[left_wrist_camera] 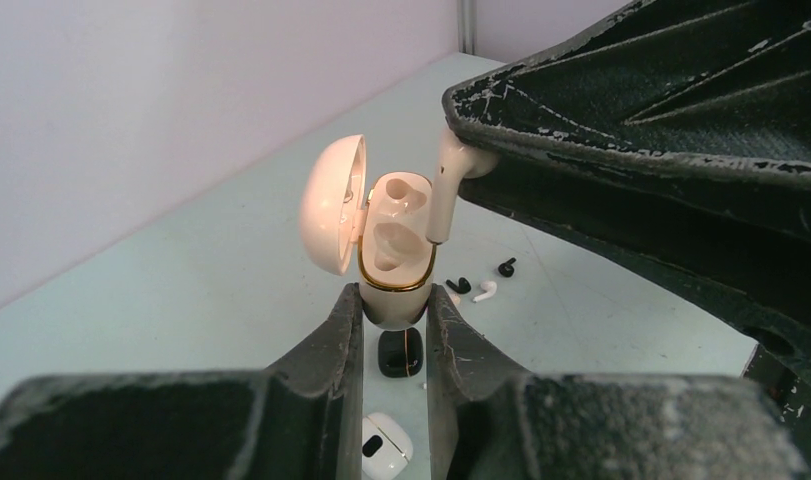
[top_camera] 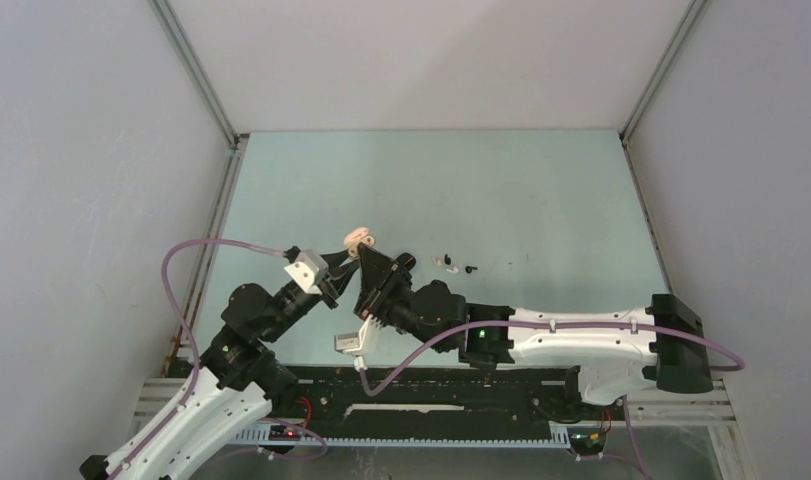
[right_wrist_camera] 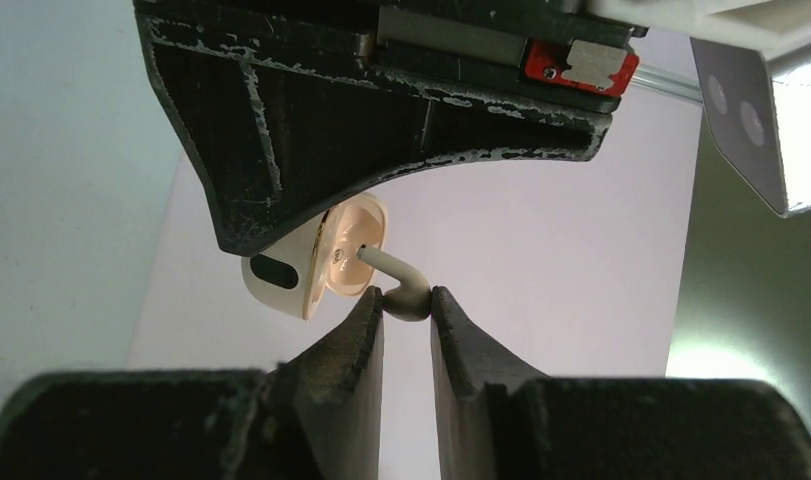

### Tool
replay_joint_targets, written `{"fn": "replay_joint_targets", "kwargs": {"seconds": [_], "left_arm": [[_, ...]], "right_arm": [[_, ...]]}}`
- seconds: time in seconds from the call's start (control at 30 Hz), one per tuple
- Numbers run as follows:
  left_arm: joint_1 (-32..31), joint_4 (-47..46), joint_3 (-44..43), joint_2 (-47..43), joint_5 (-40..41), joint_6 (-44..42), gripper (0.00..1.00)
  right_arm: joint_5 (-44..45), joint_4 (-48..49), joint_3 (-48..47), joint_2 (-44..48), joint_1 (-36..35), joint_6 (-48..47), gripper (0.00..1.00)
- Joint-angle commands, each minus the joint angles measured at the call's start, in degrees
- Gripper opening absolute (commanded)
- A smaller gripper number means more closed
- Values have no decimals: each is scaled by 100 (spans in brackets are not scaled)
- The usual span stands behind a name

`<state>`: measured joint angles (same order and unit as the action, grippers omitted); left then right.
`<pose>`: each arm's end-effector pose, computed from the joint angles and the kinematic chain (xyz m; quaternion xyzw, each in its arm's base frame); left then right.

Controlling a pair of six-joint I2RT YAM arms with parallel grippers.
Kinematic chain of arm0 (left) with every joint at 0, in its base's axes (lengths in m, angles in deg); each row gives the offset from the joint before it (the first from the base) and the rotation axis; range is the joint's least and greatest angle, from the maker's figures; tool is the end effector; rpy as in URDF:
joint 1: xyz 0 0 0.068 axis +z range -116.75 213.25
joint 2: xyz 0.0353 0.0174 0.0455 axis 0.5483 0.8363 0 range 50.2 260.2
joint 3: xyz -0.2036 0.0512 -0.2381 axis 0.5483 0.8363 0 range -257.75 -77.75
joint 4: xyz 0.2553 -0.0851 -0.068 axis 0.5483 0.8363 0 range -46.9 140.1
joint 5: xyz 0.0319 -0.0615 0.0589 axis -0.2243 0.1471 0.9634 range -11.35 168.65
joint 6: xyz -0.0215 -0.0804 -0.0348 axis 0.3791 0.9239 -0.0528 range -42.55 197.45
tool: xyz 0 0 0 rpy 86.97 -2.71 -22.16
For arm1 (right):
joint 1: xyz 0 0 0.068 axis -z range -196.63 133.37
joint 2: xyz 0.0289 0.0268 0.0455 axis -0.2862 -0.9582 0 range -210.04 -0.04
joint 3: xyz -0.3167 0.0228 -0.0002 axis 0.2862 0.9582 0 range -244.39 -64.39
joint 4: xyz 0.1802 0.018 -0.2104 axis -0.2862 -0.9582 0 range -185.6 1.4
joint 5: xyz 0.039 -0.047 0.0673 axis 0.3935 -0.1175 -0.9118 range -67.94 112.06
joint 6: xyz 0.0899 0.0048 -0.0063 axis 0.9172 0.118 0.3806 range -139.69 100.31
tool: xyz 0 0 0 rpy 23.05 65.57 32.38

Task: Insert the wireless bluetooth earbuds into the charging case
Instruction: Place the earbud in the charging case.

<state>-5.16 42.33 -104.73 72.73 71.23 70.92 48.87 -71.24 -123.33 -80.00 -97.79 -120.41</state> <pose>0.1060 -0.0975 0.3264 0.3013 0.6034 -0.2444 0.6967 0.0939 0.3678 0.3712 -0.7120 0.1469 -0.2797 0.6271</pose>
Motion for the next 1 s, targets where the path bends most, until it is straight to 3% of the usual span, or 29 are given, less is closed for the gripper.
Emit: {"fn": "replay_joint_targets", "kwargs": {"seconds": [0.0,0.97], "left_arm": [[-25,-219,33,-76,18,-139,0],[-23,-256,55,-49,-152,-115,0]], "right_arm": [[7,393,-39,-76,-41,-30,0],[317,458,-38,-335,149,-236,0]]}}
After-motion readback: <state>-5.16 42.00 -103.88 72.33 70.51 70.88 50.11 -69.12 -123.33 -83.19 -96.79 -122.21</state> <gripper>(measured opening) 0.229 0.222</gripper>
